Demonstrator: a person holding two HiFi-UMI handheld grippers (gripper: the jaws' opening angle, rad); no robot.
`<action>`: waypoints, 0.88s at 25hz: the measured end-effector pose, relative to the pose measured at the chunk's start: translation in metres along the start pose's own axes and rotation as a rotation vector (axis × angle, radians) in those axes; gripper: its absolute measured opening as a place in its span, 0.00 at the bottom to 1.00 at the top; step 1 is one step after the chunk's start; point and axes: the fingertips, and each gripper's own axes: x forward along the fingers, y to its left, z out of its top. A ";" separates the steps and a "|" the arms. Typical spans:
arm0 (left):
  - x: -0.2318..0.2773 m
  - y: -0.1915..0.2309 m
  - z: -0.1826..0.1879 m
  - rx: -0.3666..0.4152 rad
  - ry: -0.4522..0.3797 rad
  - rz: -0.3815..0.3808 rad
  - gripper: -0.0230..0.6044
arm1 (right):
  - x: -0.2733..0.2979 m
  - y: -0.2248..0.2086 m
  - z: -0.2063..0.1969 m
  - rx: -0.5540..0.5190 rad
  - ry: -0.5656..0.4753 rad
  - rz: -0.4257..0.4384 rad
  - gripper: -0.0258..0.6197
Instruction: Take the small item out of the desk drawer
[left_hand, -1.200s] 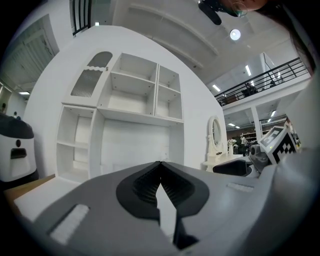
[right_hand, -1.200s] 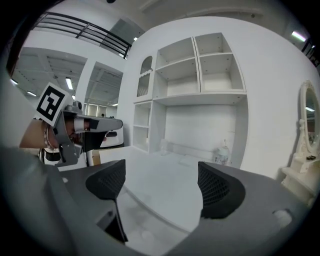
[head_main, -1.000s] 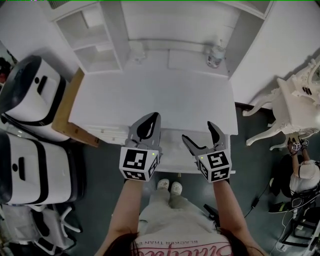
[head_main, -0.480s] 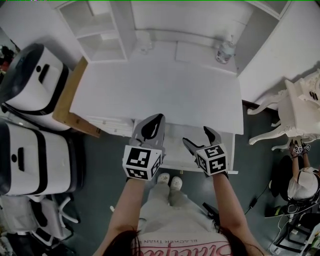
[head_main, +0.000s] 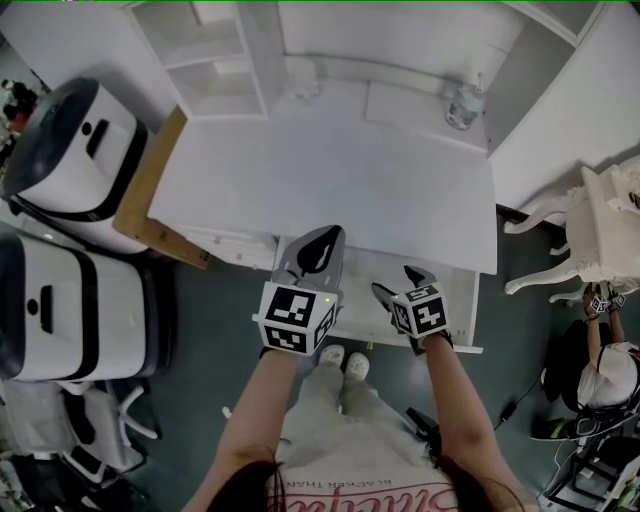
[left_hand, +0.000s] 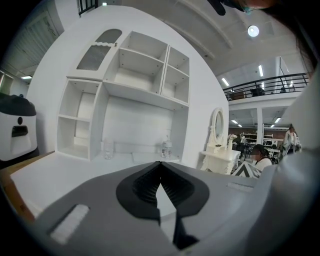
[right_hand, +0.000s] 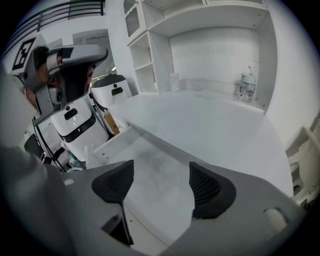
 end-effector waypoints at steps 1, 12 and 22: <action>0.001 0.000 -0.001 -0.004 0.003 -0.002 0.03 | 0.004 0.000 -0.004 0.001 0.020 0.006 0.56; 0.010 0.007 -0.006 -0.015 0.033 -0.003 0.03 | 0.044 -0.008 -0.042 0.021 0.194 0.025 0.51; 0.013 0.016 -0.014 -0.026 0.048 0.016 0.03 | 0.074 -0.005 -0.066 -0.002 0.269 0.039 0.47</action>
